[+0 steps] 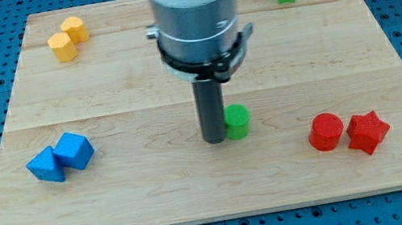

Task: Slide the green circle to the bottom left of green star

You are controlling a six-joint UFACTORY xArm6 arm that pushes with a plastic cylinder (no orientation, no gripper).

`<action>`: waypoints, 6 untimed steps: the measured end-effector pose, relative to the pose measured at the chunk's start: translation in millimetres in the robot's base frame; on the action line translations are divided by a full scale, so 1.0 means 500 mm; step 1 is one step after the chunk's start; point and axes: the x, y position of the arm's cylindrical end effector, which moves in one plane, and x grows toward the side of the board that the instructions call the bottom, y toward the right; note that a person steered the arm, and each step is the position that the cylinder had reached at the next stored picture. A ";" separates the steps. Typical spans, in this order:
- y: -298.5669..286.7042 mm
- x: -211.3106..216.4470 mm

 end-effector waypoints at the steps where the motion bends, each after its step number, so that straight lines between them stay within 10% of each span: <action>1: 0.078 0.012; 3: 0.239 -0.133; 6: 0.058 -0.273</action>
